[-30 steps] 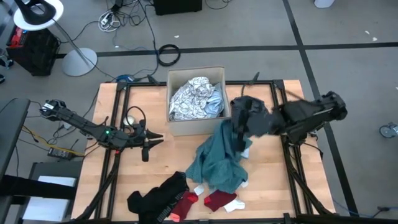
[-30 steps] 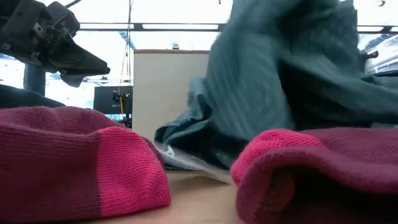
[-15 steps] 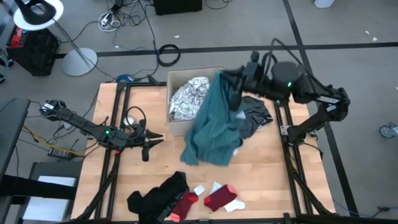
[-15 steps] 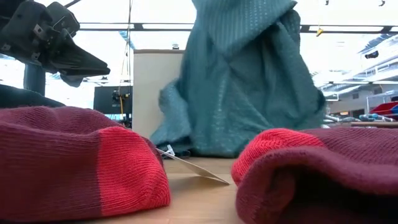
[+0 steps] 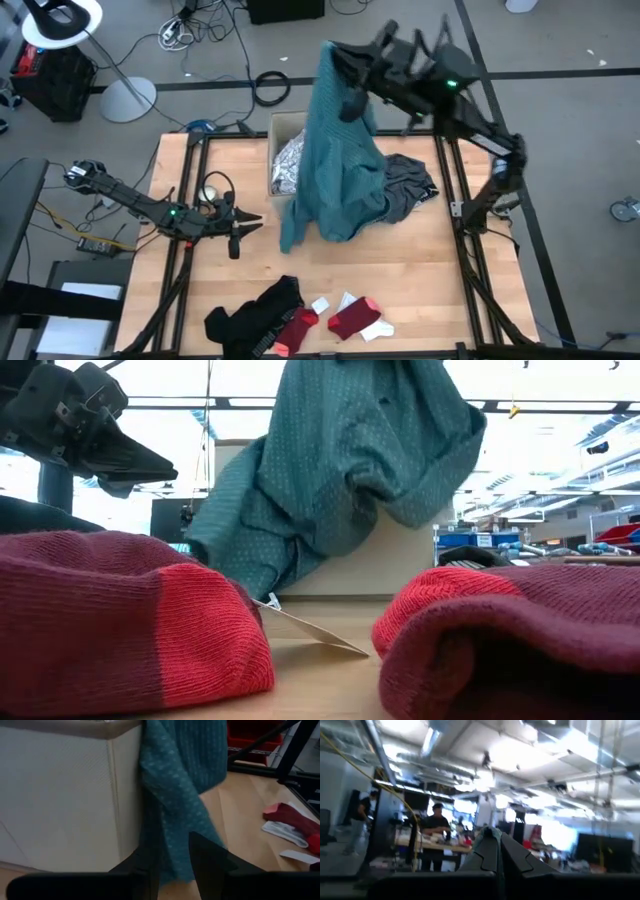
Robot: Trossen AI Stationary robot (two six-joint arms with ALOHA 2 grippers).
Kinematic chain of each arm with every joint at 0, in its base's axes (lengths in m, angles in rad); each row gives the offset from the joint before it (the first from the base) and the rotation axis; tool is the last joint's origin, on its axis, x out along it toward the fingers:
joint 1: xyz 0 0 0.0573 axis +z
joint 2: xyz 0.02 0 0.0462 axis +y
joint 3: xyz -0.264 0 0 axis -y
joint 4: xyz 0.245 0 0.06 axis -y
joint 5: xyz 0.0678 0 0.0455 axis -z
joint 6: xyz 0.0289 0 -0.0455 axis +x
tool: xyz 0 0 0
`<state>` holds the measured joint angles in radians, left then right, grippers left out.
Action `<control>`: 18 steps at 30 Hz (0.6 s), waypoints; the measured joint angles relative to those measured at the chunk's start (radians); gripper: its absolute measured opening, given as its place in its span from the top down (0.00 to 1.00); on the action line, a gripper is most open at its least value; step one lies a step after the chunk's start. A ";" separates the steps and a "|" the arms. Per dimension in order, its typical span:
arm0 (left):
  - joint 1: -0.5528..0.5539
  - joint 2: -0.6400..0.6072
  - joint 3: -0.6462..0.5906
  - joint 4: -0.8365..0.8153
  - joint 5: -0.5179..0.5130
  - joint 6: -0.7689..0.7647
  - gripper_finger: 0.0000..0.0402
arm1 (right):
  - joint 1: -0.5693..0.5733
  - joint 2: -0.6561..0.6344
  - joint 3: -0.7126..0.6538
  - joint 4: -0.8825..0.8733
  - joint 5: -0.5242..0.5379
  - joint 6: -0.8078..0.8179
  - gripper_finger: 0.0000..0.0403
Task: Sort clothes
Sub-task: Put the green shirt into the laundry organizer
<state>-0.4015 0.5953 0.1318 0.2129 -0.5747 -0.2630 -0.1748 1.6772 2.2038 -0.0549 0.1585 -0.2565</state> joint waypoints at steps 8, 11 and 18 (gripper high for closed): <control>0.000 0.000 0.000 -0.011 0.000 -0.001 0.74 | -0.116 0.183 0.103 0.494 -0.124 0.000 1.00; 0.000 0.000 0.000 -0.022 0.000 -0.002 0.74 | -0.165 0.188 0.103 0.532 -0.132 0.017 1.00; 0.000 0.000 0.000 -0.026 0.000 0.001 0.74 | -0.211 0.164 0.104 -0.029 -0.102 0.088 1.00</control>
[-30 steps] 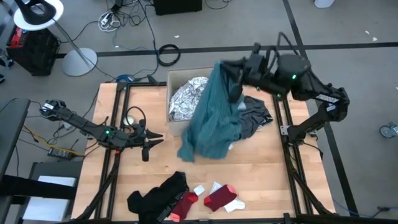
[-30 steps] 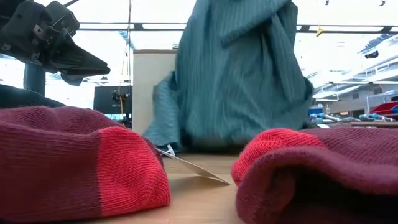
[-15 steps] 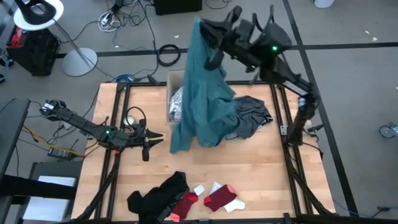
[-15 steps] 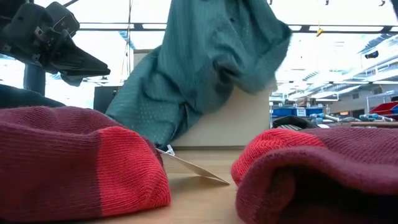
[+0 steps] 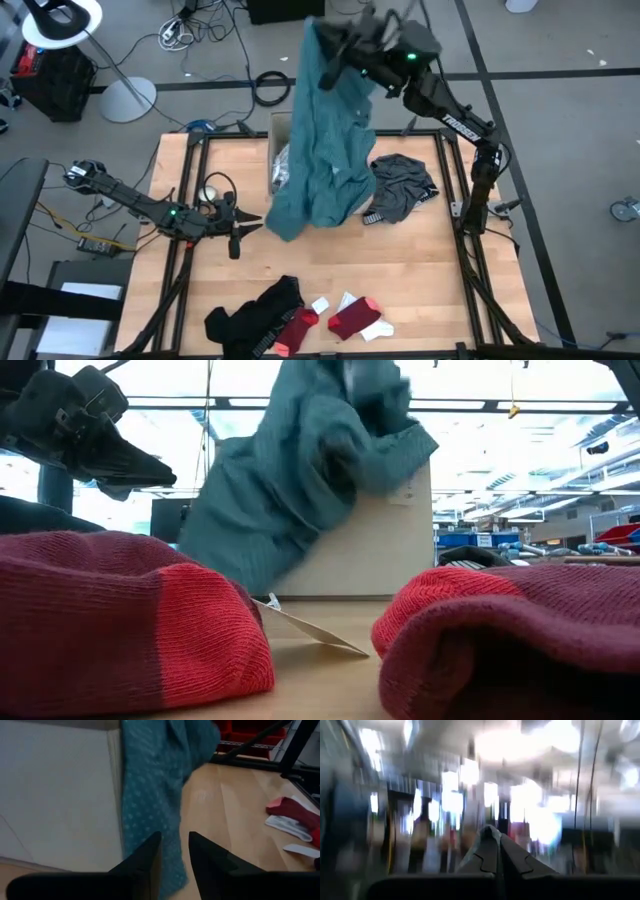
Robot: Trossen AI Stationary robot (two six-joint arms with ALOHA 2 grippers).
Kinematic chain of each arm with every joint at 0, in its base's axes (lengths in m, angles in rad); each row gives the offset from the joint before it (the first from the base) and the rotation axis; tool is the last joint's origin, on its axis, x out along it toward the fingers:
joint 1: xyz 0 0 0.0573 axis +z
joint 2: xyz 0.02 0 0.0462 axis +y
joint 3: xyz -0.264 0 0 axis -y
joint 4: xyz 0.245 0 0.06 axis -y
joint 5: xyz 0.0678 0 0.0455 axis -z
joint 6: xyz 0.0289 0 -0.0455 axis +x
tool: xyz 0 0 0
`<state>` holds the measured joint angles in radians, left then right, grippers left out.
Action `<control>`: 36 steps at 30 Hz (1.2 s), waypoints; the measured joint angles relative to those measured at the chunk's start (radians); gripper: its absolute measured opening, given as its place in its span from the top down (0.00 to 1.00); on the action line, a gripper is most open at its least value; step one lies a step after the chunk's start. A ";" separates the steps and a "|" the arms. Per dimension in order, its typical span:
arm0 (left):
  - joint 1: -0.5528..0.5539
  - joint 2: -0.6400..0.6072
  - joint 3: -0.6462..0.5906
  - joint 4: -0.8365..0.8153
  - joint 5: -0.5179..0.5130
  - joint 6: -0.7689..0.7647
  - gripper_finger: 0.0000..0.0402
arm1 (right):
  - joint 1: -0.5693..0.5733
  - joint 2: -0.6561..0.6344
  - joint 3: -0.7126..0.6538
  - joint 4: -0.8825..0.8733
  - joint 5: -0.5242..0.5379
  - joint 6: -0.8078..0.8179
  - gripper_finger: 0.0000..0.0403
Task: Sort clothes
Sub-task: Put the green shirt into the laundry organizer
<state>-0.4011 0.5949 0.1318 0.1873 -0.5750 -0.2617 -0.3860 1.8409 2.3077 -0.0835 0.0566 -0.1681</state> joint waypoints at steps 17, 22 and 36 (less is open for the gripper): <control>0.000 0.000 0.000 0.004 -0.007 -0.004 0.74 | 0.005 0.093 -0.002 -1.168 0.049 0.270 0.91; 0.000 0.000 0.000 0.006 -0.007 -0.004 0.74 | 0.013 0.166 -0.002 -1.238 -0.013 0.277 0.78; 0.000 0.000 0.000 0.002 -0.007 -0.005 0.74 | 0.019 0.107 -0.002 -1.184 -0.025 0.271 0.55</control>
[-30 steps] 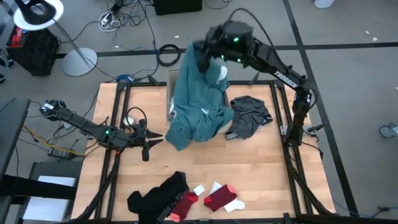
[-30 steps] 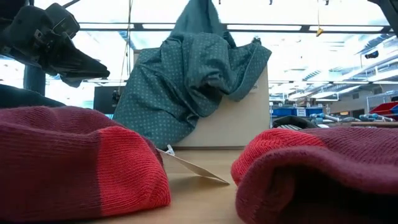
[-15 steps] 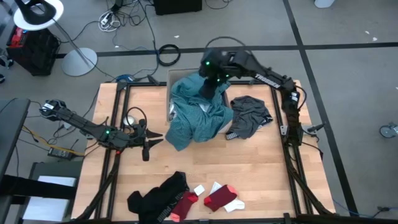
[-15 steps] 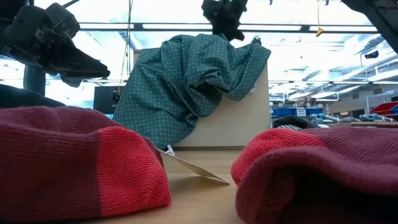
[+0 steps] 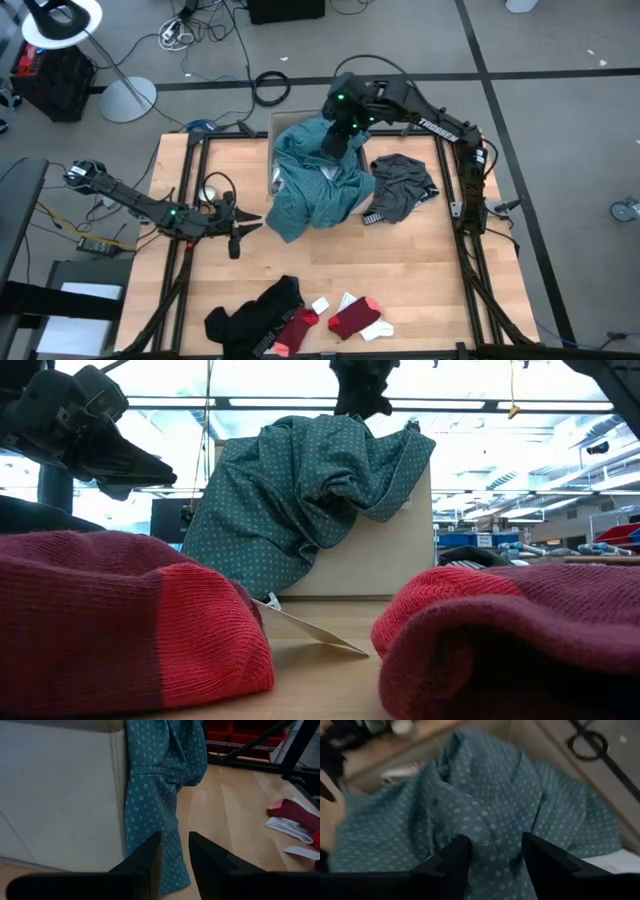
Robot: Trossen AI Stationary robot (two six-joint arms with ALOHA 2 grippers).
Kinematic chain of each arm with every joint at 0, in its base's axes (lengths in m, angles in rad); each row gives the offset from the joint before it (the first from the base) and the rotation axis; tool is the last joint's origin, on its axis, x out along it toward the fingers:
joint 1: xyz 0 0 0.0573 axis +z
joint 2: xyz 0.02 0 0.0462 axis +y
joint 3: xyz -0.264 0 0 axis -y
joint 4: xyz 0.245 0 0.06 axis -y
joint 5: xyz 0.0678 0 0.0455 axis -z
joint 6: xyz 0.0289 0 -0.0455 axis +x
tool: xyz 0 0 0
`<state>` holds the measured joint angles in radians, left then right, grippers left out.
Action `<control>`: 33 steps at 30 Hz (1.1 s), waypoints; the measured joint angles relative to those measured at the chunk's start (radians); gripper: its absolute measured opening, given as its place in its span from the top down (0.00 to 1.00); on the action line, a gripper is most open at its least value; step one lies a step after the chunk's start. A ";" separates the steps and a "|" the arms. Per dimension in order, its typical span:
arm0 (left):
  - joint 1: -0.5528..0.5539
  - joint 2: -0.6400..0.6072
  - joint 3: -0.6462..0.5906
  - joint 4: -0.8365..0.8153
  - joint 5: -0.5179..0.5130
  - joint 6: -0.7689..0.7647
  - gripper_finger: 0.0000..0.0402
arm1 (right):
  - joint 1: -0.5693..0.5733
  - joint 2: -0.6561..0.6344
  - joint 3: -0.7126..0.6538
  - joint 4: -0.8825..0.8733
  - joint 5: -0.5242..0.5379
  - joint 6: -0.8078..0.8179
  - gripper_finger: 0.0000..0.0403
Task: Sort clothes
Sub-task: Put the green shirt into the laundry organizer
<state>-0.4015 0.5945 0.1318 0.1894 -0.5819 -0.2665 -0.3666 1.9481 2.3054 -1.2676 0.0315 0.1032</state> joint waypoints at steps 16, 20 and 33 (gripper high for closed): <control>0.000 0.000 0.000 -0.001 -0.009 0.000 0.74 | 0.091 -0.070 0.002 0.062 0.000 0.034 0.57; 0.000 0.000 0.000 0.001 -0.009 0.000 0.74 | 0.110 -0.014 -0.008 0.042 0.002 0.034 0.57; 0.000 0.000 0.000 0.008 -0.011 0.000 0.74 | 0.069 0.341 -0.008 0.040 -0.022 0.042 0.57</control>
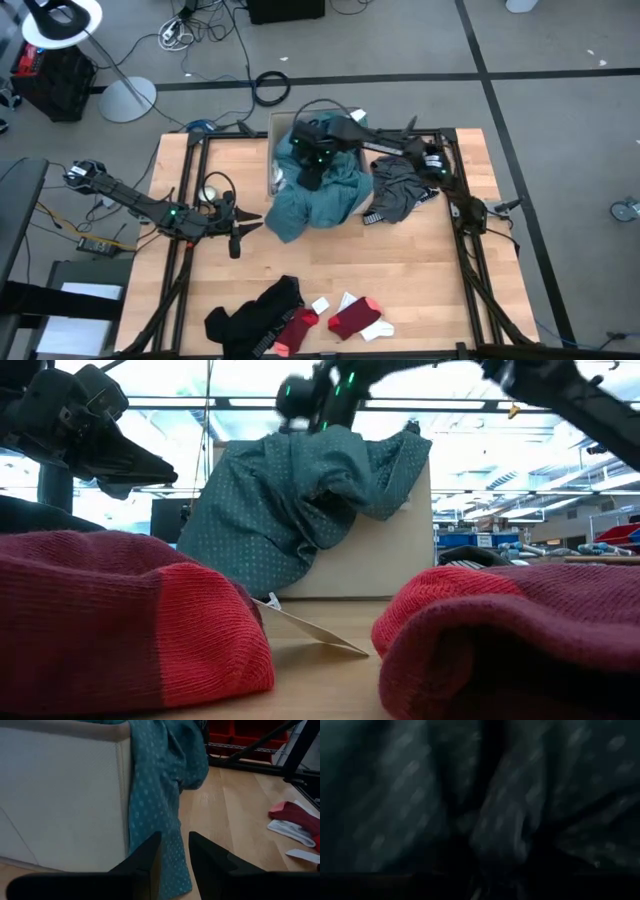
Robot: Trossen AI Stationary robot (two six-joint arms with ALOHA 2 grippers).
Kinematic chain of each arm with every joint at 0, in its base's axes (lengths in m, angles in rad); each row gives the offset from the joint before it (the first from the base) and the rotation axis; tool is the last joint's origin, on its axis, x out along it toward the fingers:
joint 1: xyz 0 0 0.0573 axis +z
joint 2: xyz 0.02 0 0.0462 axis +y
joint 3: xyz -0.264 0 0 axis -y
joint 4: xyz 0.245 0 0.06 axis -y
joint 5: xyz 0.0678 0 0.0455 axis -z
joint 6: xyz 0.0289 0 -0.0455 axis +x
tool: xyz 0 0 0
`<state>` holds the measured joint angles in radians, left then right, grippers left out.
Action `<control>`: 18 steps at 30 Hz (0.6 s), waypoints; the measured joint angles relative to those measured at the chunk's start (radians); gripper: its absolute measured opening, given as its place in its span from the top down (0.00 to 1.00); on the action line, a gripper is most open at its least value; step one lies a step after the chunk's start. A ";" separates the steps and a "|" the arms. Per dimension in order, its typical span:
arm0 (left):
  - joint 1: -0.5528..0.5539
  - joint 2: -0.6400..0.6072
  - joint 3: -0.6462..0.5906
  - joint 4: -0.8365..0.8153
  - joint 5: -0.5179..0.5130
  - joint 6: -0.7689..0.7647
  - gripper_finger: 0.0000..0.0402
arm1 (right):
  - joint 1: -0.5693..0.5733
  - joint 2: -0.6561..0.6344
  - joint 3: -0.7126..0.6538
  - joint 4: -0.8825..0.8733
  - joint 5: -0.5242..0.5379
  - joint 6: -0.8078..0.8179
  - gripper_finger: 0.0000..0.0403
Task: Sort clothes
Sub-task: Put the green shirt into the laundry organizer
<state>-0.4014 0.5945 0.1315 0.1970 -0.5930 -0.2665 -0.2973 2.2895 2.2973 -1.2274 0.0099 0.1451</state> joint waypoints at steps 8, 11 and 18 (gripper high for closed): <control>0.000 0.000 0.000 0.000 0.000 0.000 0.74 | -0.048 0.165 0.008 0.028 -0.126 0.031 0.58; 0.000 0.000 0.000 0.000 0.000 0.000 0.74 | -0.050 0.175 0.008 0.037 -0.127 0.033 0.58; 0.000 0.000 0.000 0.000 0.000 0.000 0.74 | -0.050 0.047 -0.007 0.029 -0.102 0.038 0.58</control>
<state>-0.4012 0.5949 0.1315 0.1973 -0.5930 -0.2667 -0.3470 2.3368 2.2898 -1.1987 -0.0923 0.1829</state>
